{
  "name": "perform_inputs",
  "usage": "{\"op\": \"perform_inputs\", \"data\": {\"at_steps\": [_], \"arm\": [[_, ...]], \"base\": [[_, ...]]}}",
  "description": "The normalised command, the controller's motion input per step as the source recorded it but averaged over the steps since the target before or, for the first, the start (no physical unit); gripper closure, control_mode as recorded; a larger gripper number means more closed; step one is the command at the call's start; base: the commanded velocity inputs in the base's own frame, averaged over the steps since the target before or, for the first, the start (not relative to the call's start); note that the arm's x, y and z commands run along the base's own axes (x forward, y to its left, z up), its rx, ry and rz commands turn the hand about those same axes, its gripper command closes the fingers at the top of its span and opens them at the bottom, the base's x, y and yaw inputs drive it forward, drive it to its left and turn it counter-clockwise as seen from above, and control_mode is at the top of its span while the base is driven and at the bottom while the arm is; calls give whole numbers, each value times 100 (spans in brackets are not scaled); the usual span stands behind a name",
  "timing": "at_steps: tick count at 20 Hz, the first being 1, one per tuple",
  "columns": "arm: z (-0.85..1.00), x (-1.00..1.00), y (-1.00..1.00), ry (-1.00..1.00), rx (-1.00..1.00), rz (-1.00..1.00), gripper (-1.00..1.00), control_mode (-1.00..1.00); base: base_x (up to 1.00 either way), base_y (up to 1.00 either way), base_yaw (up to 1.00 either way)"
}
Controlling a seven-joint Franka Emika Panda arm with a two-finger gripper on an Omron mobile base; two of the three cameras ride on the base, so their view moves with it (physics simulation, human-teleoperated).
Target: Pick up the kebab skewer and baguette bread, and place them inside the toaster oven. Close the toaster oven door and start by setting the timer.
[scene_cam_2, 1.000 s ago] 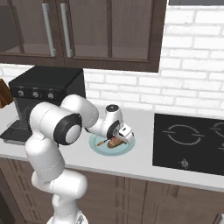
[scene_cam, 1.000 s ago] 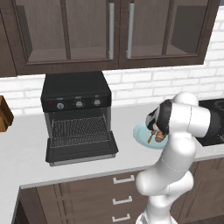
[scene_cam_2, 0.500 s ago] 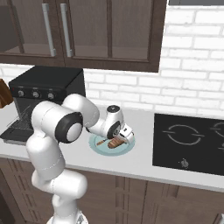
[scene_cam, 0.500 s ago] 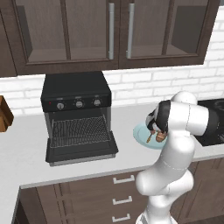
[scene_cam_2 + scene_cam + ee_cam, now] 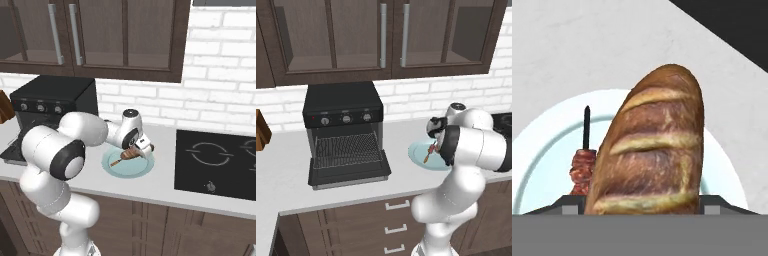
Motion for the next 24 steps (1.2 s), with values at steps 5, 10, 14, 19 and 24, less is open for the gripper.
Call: {"op": "perform_inputs", "data": {"at_steps": [5,10,14,19,24], "arm": [[84,-35,39,-3,4,-21,100,-100],[56,-43,61,-9,1,-22,100,-100],[36,-30,67,-13,4,-21,100,-100],[29,-10,74,-12,4,-19,100,-100],[17,-1,86,-9,4,-13,100,-100]], "base": [[0,0,0],[0,0,0],[0,0,0],[0,0,0],[0,0,0]]}}
